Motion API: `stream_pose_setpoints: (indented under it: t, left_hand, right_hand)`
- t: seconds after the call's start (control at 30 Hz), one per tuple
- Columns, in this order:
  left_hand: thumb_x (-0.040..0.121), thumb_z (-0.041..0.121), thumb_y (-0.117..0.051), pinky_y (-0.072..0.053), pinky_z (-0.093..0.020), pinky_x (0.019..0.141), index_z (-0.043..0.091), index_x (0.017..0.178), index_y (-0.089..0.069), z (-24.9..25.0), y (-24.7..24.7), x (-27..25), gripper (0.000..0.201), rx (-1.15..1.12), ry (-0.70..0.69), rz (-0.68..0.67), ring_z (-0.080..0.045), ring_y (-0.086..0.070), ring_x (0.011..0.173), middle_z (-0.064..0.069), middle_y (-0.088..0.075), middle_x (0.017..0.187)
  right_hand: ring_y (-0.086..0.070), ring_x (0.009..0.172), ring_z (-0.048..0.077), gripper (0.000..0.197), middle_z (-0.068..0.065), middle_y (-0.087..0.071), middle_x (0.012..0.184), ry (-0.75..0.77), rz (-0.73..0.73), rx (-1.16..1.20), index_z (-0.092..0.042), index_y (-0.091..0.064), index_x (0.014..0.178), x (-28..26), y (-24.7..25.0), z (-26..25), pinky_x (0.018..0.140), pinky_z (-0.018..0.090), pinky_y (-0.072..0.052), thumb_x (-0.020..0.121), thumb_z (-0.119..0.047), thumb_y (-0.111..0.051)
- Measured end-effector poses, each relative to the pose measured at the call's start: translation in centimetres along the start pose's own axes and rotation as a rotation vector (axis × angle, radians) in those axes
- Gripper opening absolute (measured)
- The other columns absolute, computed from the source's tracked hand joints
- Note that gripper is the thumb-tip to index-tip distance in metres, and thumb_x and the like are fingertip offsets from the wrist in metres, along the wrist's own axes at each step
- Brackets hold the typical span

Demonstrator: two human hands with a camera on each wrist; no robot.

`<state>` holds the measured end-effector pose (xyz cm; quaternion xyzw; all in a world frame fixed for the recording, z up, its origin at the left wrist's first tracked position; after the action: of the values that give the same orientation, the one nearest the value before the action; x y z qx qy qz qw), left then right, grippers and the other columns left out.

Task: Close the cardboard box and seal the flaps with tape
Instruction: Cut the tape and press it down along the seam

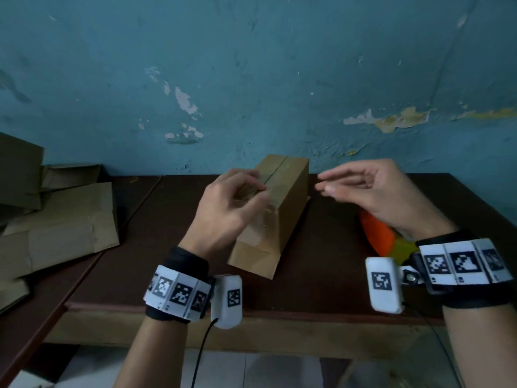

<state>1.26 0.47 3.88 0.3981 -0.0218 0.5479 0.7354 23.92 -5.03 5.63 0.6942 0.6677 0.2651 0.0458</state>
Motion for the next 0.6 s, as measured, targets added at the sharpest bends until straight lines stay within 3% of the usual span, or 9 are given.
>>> stream_pose_setpoints:
  t: [0.07,0.17,0.3,0.4,0.5,0.6]
  left_hand:
    - [0.080,0.077,-0.060,-0.054,-0.033,0.084,0.025,0.108,-0.062,0.9,-1.1,0.1,0.059,0.296,-0.035,0.012,-0.008,-0.056,0.105,0.010,-0.056,0.118]
    - [0.081,0.076,-0.056,-0.054,-0.039,0.081,0.025,0.114,-0.056,1.6,-2.2,0.2,0.061,0.481,-0.078,0.022,-0.014,-0.052,0.102,0.006,-0.051,0.114]
    - [0.090,0.047,-0.057,-0.047,-0.049,0.098,0.021,0.125,-0.062,1.3,-1.9,0.2,0.044,0.413,-0.094,-0.044,-0.019,-0.054,0.109,0.003,-0.057,0.120]
    - [0.091,0.013,-0.063,-0.033,-0.057,0.115,0.019,0.129,-0.063,0.5,-1.3,0.4,0.039,0.318,-0.070,-0.113,-0.019,-0.053,0.126,0.003,-0.061,0.135]
    - [0.080,-0.019,-0.056,-0.039,-0.051,0.115,0.014,0.126,-0.066,-0.3,-0.6,0.4,0.058,0.227,-0.060,-0.123,-0.019,-0.051,0.135,0.004,-0.061,0.142]
    - [0.066,-0.025,-0.048,-0.049,-0.049,0.104,0.015,0.115,-0.072,0.1,0.8,0.4,0.068,0.362,-0.121,0.034,-0.025,-0.053,0.132,0.001,-0.068,0.133]
  right_hand:
    - [-0.077,0.093,0.016,0.021,0.001,-0.080,0.096,-0.055,0.116,-0.074,-0.017,-0.076,0.107,-0.3,2.6,0.7,0.094,0.044,-0.059,0.086,-0.018,-0.077]
    - [-0.076,0.087,0.016,0.011,-0.001,-0.079,0.090,-0.196,0.265,-0.254,-0.024,-0.075,0.098,-1.1,6.6,2.6,0.092,0.046,-0.059,0.087,-0.022,-0.078]
    - [-0.072,0.090,0.024,0.008,0.001,-0.075,0.085,-0.411,0.368,-0.436,-0.023,-0.073,0.089,-2.8,10.2,5.2,0.093,0.048,-0.056,0.085,-0.026,-0.080]
    - [-0.064,0.099,0.025,0.030,0.006,-0.072,0.103,-0.595,0.314,-0.601,-0.018,-0.073,0.105,-3.7,11.3,7.5,0.088,0.038,-0.050,0.083,-0.035,-0.082]
    - [-0.060,0.114,0.029,0.057,0.011,-0.066,0.127,-0.753,0.192,-0.655,-0.017,-0.066,0.121,-4.3,11.1,9.9,0.096,0.043,-0.050,0.074,-0.041,-0.088]
    - [-0.056,0.125,0.031,0.084,0.011,-0.057,0.139,-0.828,0.072,-0.672,-0.020,-0.055,0.135,-4.6,10.0,10.8,0.101,0.048,-0.049,0.064,-0.048,-0.092]
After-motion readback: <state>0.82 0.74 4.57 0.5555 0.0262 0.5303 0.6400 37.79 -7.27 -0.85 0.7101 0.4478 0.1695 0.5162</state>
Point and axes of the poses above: each hand's wrist, its own x-axis towards the middle knuckle, its own y-axis out of the back of the hand, z = x × y, the point moved 10 cm from there along x, towards the middle knuckle
